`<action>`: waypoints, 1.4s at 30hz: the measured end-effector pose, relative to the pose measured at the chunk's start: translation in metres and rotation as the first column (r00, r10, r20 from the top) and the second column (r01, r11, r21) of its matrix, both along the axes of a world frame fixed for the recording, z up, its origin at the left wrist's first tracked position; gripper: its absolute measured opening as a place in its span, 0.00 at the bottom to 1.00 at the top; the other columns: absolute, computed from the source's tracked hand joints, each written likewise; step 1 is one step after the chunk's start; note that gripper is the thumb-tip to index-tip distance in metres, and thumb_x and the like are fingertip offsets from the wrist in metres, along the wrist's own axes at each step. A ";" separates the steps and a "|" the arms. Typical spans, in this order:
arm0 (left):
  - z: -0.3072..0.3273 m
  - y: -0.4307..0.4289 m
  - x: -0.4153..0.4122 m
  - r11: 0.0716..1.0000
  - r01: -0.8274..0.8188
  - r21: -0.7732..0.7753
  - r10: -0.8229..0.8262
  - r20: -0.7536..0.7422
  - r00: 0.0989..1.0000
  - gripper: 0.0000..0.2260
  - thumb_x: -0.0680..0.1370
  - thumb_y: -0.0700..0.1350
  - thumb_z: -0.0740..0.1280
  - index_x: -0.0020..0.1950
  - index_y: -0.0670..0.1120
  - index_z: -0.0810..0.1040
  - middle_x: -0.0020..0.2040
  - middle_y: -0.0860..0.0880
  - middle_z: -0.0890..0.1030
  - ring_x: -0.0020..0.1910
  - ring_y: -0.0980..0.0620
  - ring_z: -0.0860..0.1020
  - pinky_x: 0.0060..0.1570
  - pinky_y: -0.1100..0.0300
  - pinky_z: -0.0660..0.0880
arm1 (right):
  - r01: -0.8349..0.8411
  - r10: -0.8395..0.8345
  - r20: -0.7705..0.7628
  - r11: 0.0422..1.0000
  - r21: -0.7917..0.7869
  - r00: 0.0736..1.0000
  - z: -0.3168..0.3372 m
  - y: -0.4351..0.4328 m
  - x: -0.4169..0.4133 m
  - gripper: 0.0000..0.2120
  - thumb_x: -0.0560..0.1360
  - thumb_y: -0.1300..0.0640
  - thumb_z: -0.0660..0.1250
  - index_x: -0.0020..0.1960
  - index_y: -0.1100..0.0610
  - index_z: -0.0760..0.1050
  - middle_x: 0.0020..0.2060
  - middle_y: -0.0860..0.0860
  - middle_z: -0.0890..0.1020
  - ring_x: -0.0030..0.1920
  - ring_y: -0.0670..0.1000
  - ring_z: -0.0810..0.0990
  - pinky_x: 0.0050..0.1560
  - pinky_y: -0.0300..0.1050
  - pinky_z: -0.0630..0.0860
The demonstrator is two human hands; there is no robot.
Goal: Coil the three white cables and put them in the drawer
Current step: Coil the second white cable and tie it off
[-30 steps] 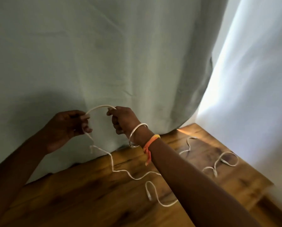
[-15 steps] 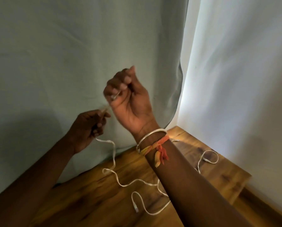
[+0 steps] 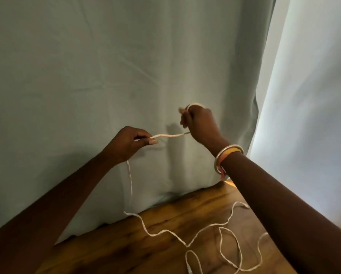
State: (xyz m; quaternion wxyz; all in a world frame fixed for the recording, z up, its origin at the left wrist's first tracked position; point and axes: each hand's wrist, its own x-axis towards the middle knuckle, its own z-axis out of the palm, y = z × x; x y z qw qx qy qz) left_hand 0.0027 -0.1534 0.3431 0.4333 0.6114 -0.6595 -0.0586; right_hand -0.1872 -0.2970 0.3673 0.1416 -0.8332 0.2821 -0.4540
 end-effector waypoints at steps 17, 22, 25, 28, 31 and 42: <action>0.043 -0.012 0.018 0.996 0.059 -0.060 -0.065 -0.104 0.992 0.04 0.73 0.41 0.73 0.39 0.42 0.84 0.31 0.43 0.80 0.32 0.52 0.74 0.37 0.61 0.70 | -0.844 0.358 0.934 -0.499 0.194 0.002 0.007 0.086 0.020 0.17 0.83 0.49 0.53 0.41 0.56 0.73 0.26 0.47 0.64 0.25 0.45 0.62 0.28 0.38 0.61; 0.015 -0.017 -0.007 0.997 0.072 0.027 -0.065 -0.201 0.977 0.07 0.78 0.41 0.68 0.45 0.41 0.85 0.27 0.49 0.73 0.25 0.57 0.68 0.29 0.66 0.65 | -0.992 0.101 0.987 -0.034 -0.120 -0.123 0.057 0.075 0.028 0.16 0.85 0.55 0.53 0.42 0.55 0.71 0.27 0.47 0.73 0.26 0.45 0.72 0.31 0.38 0.71; 0.009 -0.016 -0.015 0.997 0.070 0.026 -0.064 -0.192 0.979 0.08 0.79 0.42 0.66 0.51 0.43 0.85 0.25 0.55 0.72 0.24 0.60 0.67 0.29 0.67 0.64 | -0.914 0.055 0.998 0.404 -0.039 -0.018 0.068 0.047 0.029 0.13 0.84 0.56 0.56 0.43 0.56 0.72 0.28 0.49 0.73 0.27 0.47 0.71 0.32 0.39 0.69; 0.012 -0.013 -0.014 0.999 -0.031 0.035 0.031 0.014 0.999 0.08 0.78 0.51 0.68 0.41 0.57 0.84 0.27 0.55 0.76 0.28 0.53 0.72 0.33 0.56 0.68 | -0.437 0.072 0.899 0.889 0.139 0.431 0.055 0.021 0.030 0.14 0.84 0.54 0.57 0.43 0.57 0.74 0.29 0.51 0.76 0.29 0.49 0.73 0.33 0.40 0.71; 0.021 -0.009 -0.009 0.982 -0.179 0.064 0.161 0.221 0.962 0.08 0.78 0.53 0.68 0.48 0.53 0.85 0.39 0.51 0.83 0.38 0.49 0.78 0.38 0.54 0.73 | -0.021 0.026 0.513 1.000 -0.015 0.858 0.034 -0.001 0.032 0.18 0.83 0.55 0.56 0.40 0.60 0.77 0.31 0.53 0.79 0.32 0.50 0.77 0.41 0.45 0.75; 0.092 0.008 0.021 0.992 0.062 0.112 -0.096 0.333 0.938 0.05 0.69 0.43 0.77 0.43 0.45 0.87 0.36 0.52 0.82 0.37 0.54 0.77 0.38 0.62 0.70 | -0.443 0.634 0.221 0.214 0.871 0.741 -0.008 0.044 0.027 0.29 0.83 0.39 0.48 0.40 0.60 0.74 0.23 0.50 0.65 0.22 0.46 0.60 0.24 0.39 0.58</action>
